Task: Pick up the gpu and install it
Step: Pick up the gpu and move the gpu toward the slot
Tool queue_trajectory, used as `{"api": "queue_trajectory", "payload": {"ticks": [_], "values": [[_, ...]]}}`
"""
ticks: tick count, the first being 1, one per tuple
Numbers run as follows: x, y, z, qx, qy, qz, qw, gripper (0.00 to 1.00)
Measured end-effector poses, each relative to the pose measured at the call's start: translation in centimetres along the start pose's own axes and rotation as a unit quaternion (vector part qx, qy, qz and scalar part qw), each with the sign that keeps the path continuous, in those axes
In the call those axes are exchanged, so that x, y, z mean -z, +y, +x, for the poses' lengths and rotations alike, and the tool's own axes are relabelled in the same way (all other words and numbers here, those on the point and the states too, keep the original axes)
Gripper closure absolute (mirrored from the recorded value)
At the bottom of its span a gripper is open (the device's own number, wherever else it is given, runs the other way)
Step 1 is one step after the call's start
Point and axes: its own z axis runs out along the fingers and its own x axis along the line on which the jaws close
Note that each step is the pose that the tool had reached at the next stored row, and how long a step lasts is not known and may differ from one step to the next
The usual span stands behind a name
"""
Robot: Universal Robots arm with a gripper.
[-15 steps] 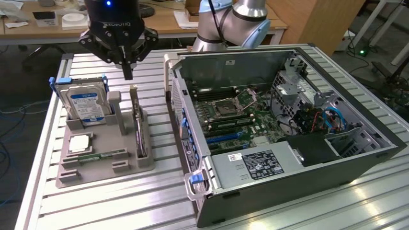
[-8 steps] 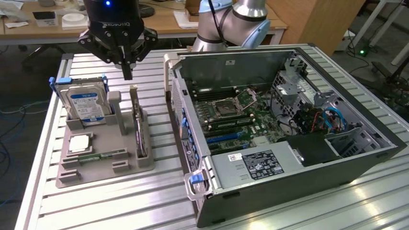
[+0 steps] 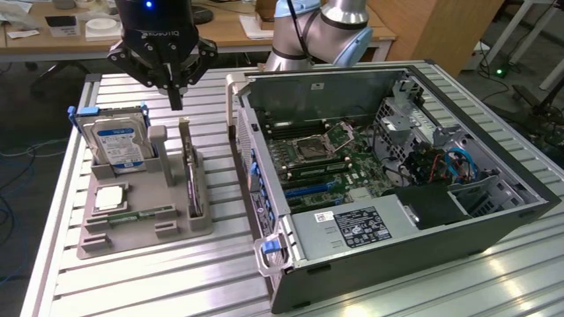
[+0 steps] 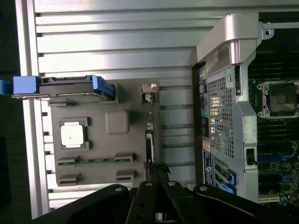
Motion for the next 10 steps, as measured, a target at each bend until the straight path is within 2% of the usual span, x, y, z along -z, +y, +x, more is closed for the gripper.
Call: {"api": "queue_trajectory", "payload": {"ticks": [1,2,4,8,10], "values": [[0.00,0.00,0.00,0.000,0.0000,0.0000,1.0000,0.89],[0.00,0.00,0.00,0.000,0.0000,0.0000,1.0000,0.83],[0.00,0.00,0.00,0.000,0.0000,0.0000,1.0000,0.83],[0.00,0.00,0.00,0.000,0.0000,0.0000,1.0000,0.59],[0.00,0.00,0.00,0.000,0.0000,0.0000,1.0000,0.59]]}}
